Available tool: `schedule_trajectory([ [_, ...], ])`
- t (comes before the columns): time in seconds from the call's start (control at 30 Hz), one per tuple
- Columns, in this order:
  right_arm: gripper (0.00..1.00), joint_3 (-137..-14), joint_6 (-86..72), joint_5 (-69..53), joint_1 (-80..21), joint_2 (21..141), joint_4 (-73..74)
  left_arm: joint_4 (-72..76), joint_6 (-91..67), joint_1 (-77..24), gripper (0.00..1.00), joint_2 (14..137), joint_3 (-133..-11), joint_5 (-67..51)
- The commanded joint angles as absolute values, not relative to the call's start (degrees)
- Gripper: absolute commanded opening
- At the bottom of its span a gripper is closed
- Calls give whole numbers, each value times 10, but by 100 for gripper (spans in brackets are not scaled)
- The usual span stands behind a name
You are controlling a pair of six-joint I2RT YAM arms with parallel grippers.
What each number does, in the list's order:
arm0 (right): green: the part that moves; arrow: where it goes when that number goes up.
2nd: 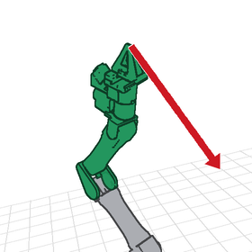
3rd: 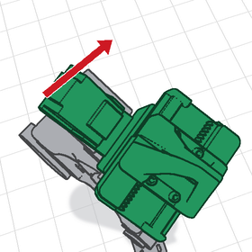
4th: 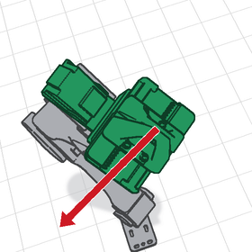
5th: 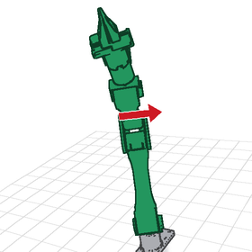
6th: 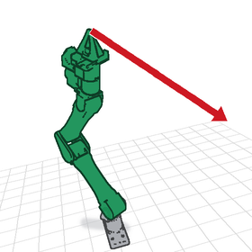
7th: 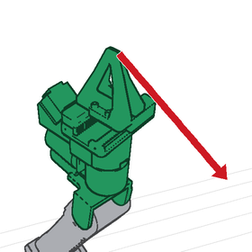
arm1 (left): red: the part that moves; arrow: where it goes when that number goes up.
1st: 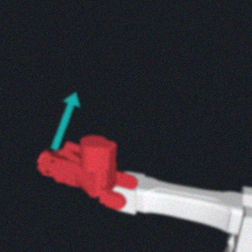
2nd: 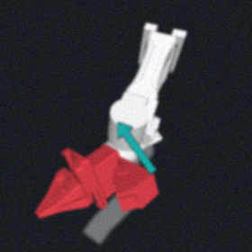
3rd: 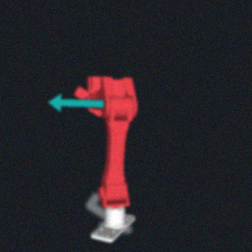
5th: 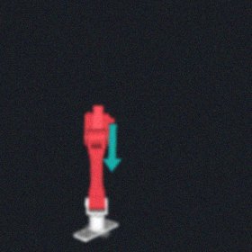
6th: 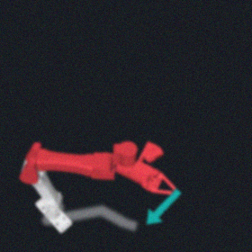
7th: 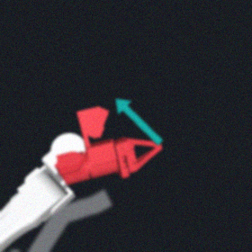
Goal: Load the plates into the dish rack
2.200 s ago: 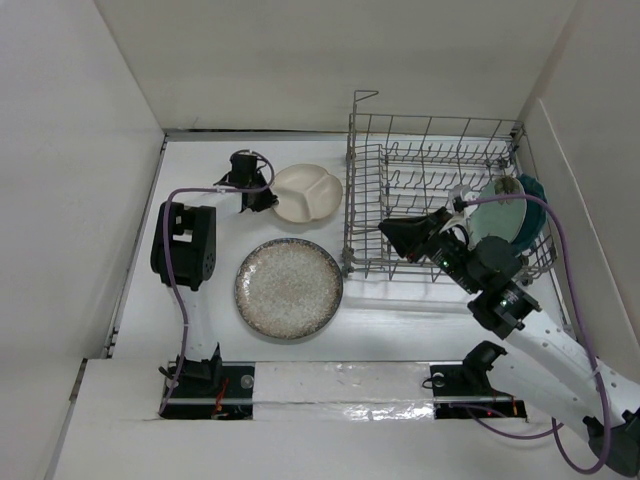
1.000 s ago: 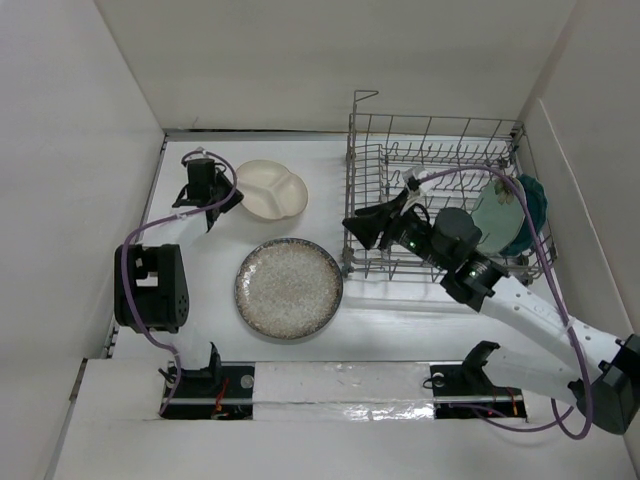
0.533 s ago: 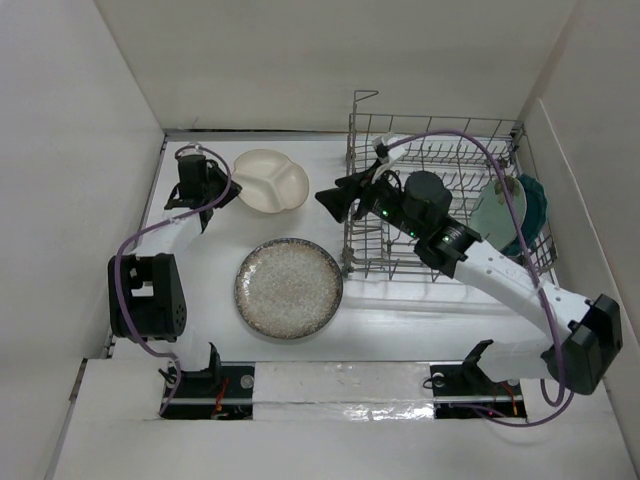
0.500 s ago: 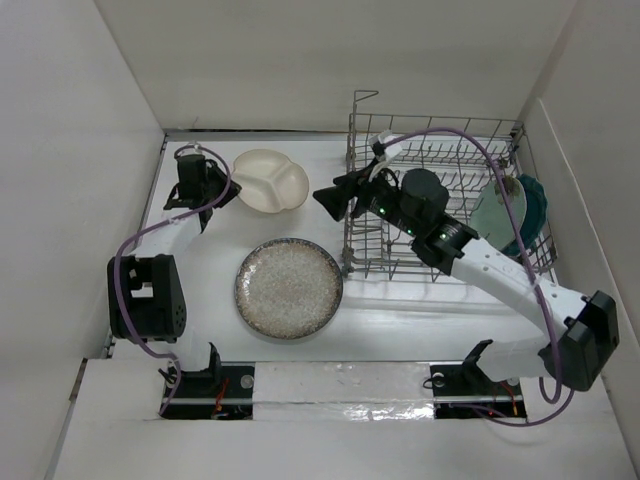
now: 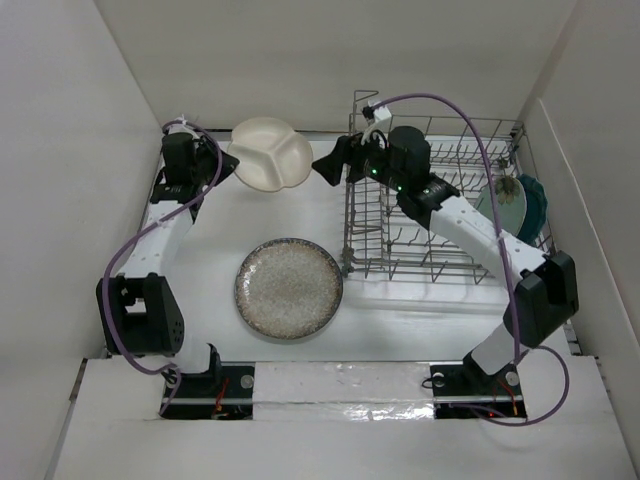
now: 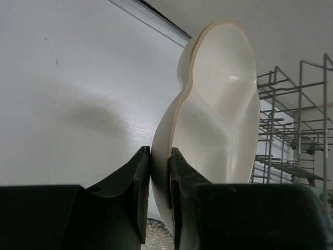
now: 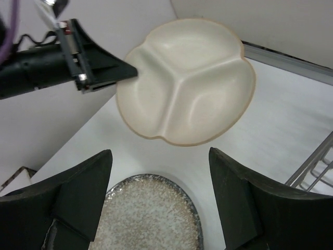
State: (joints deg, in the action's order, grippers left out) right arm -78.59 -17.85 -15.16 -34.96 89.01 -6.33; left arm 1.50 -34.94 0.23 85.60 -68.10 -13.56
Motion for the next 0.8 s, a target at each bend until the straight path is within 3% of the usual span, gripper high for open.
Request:
schedule_trajectory([
  [0.0,81,-855,-181,-192,-326,928,-44,125,-397,5,0,773,-757,-191],
  [0.4,85,-997,-180,-218,-298,1052,30,115,-426,5,0,755,-818,-251],
  [0.63,85,-1006,-210,-258,-298,1082,6,125,-444,5,0,744,-822,-286],
  [0.77,84,-984,-251,-301,-293,1084,-83,139,-462,5,0,735,-816,-313],
])
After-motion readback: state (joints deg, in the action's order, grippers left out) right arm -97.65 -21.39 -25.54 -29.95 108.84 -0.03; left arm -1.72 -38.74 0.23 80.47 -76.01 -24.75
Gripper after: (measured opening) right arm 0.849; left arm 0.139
